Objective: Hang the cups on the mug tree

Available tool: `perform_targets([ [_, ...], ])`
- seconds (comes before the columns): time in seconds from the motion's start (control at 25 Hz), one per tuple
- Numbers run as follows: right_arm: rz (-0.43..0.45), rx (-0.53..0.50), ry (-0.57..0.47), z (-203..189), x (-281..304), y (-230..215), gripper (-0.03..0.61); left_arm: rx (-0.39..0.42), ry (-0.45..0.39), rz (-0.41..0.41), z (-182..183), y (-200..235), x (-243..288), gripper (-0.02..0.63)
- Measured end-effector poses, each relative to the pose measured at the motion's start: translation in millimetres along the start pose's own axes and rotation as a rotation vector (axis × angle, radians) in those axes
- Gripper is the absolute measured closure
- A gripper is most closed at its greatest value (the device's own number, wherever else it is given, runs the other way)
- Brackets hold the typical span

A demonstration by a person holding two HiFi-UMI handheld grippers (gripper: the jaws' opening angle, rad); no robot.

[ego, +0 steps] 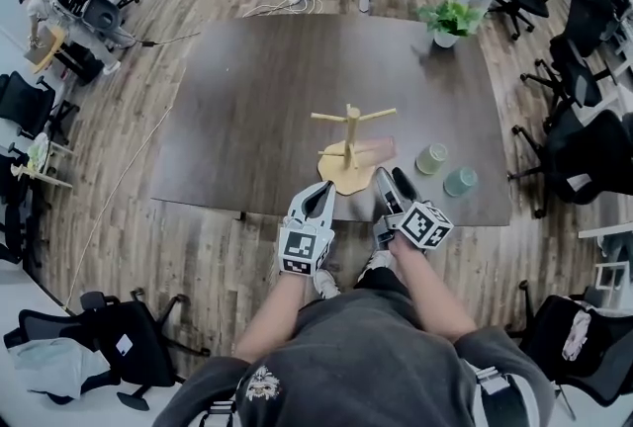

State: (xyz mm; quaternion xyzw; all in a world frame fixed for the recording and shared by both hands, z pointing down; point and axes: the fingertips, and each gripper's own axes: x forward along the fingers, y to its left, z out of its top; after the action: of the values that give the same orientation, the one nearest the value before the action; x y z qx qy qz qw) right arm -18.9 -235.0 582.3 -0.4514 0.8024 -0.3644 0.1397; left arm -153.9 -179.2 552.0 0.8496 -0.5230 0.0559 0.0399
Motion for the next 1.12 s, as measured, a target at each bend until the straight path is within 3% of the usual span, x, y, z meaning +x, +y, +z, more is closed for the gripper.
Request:
perform_targets([
  [0.16, 0.015, -0.179, 0.012, -1, -11, 27, 0.299, 0.005, -0.006, -0.013, -1, -4, -7, 0.607],
  [0.32, 0.009, -0.355, 0.005, -2, -25, 54, 0.432, 0.010, -0.022, -0.027, 12, -9, -19, 0.607],
  [0.48, 0.024, -0.533, 0.028, -7, -39, 82, 0.527, 0.008, -0.046, -0.061, 17, -21, -29, 0.607],
  [0.68, -0.016, -0.853, 0.050, -20, -56, 103, 0.552, 0.009, -0.070, -0.086, 19, -35, -39, 0.607],
  [0.8, -0.014, -0.905, 0.043, -25, -64, 112, 0.552, 0.008, -0.084, -0.071, 23, -34, -47, 0.607],
  [1.12, -0.033, -0.919, -0.004, -6, -79, 110, 0.552, 0.001, -0.106, -0.080, 36, -45, -48, 0.607],
])
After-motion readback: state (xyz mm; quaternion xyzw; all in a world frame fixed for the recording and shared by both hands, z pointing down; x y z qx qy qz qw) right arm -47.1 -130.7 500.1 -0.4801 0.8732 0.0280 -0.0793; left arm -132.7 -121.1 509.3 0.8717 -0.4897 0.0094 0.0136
